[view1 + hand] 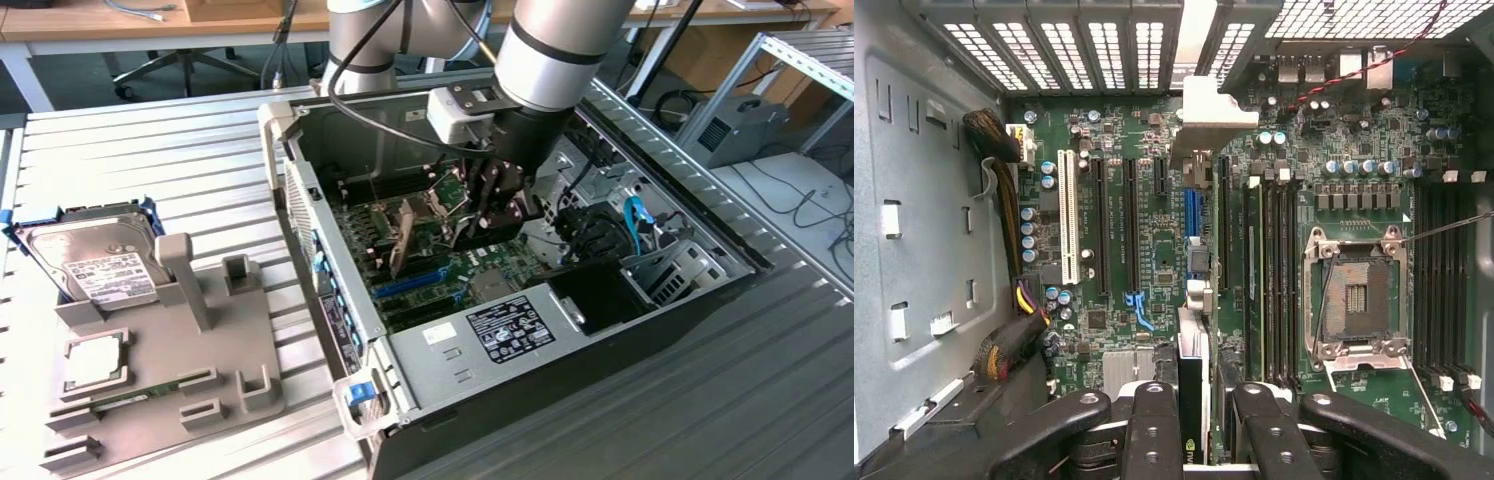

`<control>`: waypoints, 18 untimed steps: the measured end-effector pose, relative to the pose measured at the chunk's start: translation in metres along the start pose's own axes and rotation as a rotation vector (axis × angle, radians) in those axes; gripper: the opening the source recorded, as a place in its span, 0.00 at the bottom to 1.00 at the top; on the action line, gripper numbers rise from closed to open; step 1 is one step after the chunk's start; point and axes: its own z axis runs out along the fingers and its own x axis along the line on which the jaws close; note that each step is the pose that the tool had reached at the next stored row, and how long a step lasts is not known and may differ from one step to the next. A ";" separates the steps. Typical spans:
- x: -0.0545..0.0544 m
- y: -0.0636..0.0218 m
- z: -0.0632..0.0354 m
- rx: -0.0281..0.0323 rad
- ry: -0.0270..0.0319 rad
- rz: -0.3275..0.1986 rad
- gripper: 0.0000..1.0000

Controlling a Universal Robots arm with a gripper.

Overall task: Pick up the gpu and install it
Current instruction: 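Insert the gpu into the slot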

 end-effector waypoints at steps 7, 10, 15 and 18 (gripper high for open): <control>0.002 -0.0001 0.0021 0.0000 0.0000 0.000 0.26; 0.002 -0.0001 0.0025 0.0000 -0.0001 0.000 0.26; 0.003 -0.0001 0.0037 0.0000 0.0000 0.000 0.26; 0.003 0.0020 0.0040 0.0000 0.0000 0.000 0.26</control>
